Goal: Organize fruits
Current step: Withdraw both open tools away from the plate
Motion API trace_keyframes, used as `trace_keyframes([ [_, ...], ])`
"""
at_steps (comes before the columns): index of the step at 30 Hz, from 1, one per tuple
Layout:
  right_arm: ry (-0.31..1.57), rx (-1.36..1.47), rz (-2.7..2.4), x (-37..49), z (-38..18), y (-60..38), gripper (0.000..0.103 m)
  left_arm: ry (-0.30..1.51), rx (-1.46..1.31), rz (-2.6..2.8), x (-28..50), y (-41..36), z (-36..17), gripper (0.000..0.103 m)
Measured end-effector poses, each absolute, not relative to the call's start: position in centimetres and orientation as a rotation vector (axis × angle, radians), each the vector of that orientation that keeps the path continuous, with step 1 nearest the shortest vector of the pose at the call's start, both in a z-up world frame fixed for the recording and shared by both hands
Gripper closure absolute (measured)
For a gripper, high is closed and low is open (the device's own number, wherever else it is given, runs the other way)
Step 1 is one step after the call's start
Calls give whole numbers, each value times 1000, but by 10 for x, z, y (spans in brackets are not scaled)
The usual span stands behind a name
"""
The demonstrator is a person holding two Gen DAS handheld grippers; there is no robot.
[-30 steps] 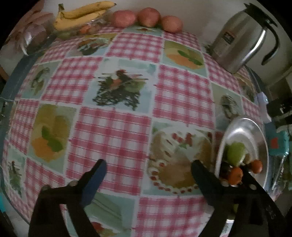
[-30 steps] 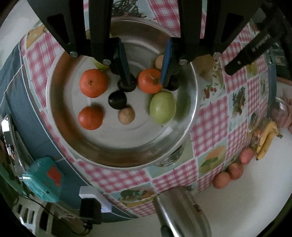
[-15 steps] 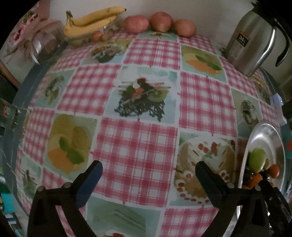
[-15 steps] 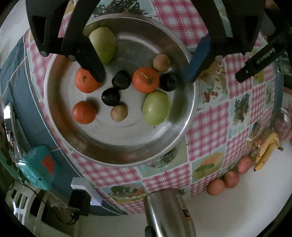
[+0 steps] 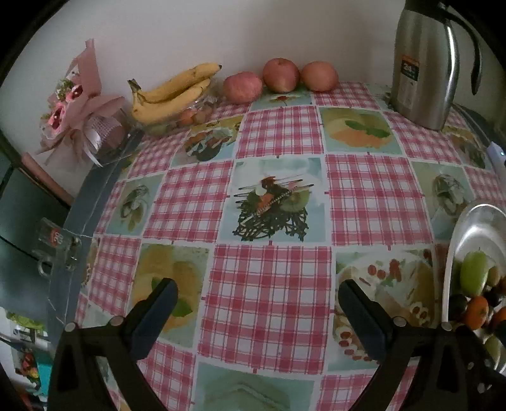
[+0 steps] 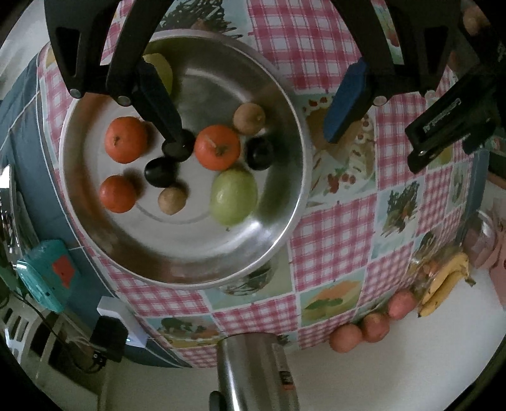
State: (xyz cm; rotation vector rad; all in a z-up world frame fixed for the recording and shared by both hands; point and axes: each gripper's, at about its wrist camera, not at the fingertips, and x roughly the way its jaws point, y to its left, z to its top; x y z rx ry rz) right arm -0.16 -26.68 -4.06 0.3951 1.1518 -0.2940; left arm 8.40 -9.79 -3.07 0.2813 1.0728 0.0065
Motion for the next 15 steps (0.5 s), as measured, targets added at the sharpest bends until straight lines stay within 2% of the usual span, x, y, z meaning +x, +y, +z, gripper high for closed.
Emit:
trace_keyframes([
  [15, 1159, 372, -236, -26, -45, -246, 12, 1103, 301, 14, 60, -84, -30, 0],
])
